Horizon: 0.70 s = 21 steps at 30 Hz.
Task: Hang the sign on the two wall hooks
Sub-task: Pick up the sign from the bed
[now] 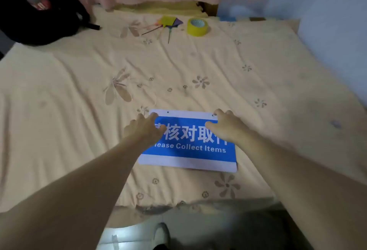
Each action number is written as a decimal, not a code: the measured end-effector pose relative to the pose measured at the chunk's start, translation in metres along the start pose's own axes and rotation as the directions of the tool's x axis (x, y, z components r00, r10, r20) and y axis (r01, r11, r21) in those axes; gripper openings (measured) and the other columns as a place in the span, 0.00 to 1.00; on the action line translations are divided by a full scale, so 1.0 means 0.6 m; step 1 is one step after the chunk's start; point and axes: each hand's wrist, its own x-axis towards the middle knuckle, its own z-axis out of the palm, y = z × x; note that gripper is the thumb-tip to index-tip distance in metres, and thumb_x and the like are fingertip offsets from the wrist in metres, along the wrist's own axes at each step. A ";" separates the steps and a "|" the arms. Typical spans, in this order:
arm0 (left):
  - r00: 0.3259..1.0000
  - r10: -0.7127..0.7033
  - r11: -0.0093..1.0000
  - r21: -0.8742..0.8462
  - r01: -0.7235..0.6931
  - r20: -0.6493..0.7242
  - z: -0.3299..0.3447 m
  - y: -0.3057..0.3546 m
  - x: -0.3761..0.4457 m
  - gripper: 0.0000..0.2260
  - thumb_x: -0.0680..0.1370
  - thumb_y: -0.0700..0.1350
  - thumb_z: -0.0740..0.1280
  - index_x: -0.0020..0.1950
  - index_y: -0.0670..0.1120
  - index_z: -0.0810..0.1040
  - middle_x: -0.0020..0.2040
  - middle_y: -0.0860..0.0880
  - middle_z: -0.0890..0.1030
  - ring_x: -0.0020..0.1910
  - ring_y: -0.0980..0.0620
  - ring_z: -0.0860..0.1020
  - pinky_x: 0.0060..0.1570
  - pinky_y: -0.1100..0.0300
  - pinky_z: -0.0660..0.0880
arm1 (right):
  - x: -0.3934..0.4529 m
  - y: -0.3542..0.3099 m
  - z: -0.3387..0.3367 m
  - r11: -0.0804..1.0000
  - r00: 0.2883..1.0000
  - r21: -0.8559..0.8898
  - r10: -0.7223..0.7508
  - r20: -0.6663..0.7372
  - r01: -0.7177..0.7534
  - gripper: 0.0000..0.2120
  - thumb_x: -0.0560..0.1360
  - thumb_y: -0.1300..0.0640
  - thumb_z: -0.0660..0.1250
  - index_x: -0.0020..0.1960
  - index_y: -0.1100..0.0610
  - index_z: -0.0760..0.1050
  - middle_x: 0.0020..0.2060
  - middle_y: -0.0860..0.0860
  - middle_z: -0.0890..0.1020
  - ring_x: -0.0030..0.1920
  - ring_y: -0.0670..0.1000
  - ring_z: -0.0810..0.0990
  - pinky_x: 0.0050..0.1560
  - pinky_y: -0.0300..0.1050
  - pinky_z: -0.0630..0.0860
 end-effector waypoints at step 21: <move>0.921 -0.357 0.856 -0.340 0.388 0.154 0.073 0.011 0.095 0.35 0.66 0.63 0.72 0.66 0.60 0.59 0.59 0.43 0.63 0.59 0.41 0.64 0.63 0.47 0.69 | 0.062 0.034 0.058 0.800 0.885 0.438 0.465 -0.020 -0.410 0.43 0.70 0.50 0.68 0.76 0.45 0.46 0.68 0.57 0.63 0.68 0.58 0.64 0.57 0.49 0.70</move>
